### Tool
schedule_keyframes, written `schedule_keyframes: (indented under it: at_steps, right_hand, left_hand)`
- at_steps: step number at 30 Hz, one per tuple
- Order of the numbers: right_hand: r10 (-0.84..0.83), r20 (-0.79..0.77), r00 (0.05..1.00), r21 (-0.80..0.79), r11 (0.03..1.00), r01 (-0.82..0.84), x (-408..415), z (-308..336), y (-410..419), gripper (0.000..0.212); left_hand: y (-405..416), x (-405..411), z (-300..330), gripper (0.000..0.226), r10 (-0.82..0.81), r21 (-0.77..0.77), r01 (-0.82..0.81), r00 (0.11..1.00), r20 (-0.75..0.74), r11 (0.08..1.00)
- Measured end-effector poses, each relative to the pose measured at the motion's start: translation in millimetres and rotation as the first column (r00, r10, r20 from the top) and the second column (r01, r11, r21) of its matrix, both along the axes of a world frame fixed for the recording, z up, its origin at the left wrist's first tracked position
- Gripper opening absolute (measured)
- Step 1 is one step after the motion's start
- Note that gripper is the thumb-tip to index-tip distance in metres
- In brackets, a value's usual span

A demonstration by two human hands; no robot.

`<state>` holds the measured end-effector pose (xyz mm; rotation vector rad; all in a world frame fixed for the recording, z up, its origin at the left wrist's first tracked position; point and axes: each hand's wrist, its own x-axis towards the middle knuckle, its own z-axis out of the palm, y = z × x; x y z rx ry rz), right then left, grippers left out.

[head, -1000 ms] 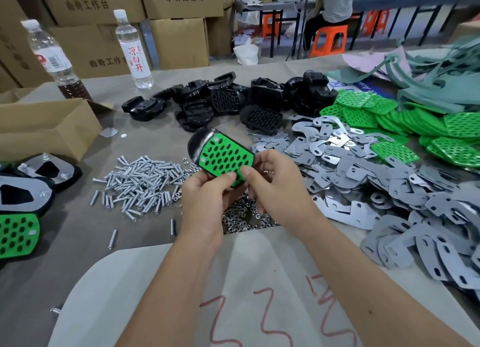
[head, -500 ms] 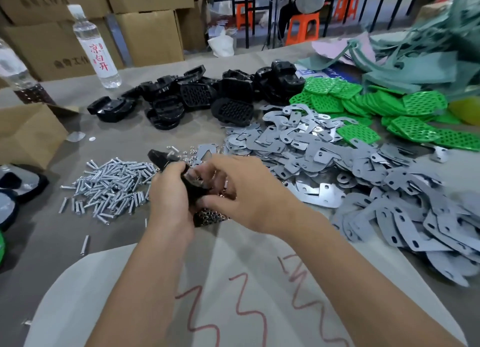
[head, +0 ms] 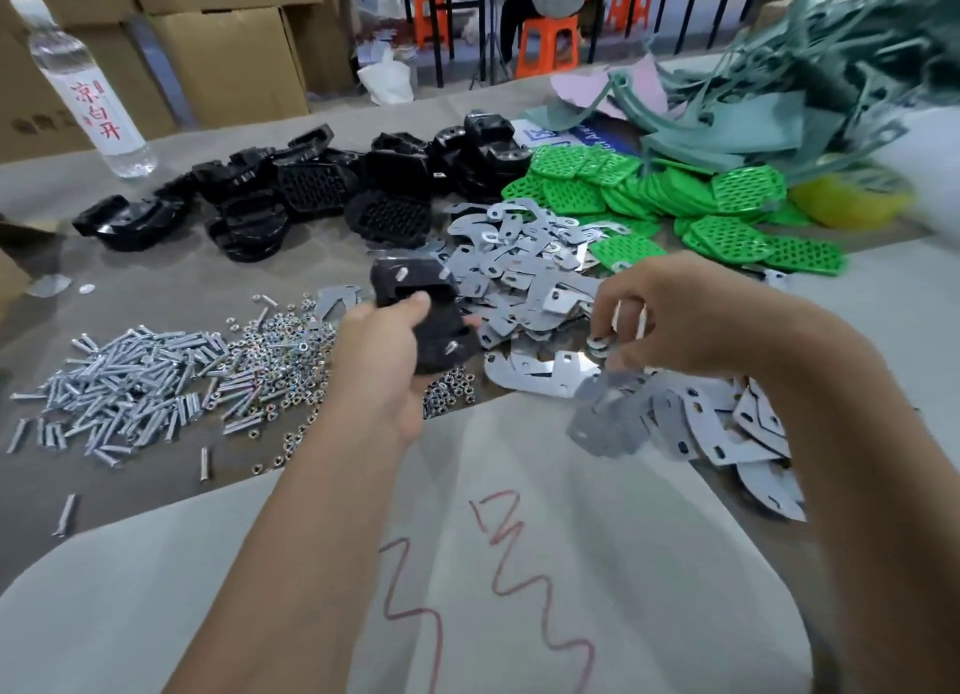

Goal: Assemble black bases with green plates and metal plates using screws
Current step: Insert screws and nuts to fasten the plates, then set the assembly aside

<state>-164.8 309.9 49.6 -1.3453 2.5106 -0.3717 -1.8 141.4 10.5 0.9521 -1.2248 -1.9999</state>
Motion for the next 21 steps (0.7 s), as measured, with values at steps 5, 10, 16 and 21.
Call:
schedule_keyframes:
  at_steps: [5, 10, 16, 21]
  right_hand:
    - [0.039, -0.07, 0.997, 0.146, 0.989, -0.029, 3.6, -11.4, 0.9, 0.029]
    - [0.052, -0.024, 0.998, 0.121, 0.991, -0.049, -3.3, -15.3, -1.3, 0.011]
    - [-0.02, 0.212, 0.977, -0.245, 0.967, 0.073, -25.6, -2.2, 0.6, 0.019]
    - [0.121, 0.592, 0.797, -0.585, 0.745, 0.321, 0.4, -1.5, -39.3, 0.014]
  left_hand:
    - [20.8, -30.6, -8.6, 0.012, -0.049, 0.094, 0.046, 0.998, 0.033, 0.994]
    - [31.2, -44.2, -17.5, 0.019, -0.061, 0.127, 0.058, 0.998, 0.015, 0.99]
    - [18.9, -31.7, -18.3, 0.016, -0.043, 0.146, 0.045, 0.999, -0.018, 0.988]
    - [-14.0, 3.4, -19.3, 0.02, 0.089, 0.095, -0.085, 0.995, -0.041, 0.992]
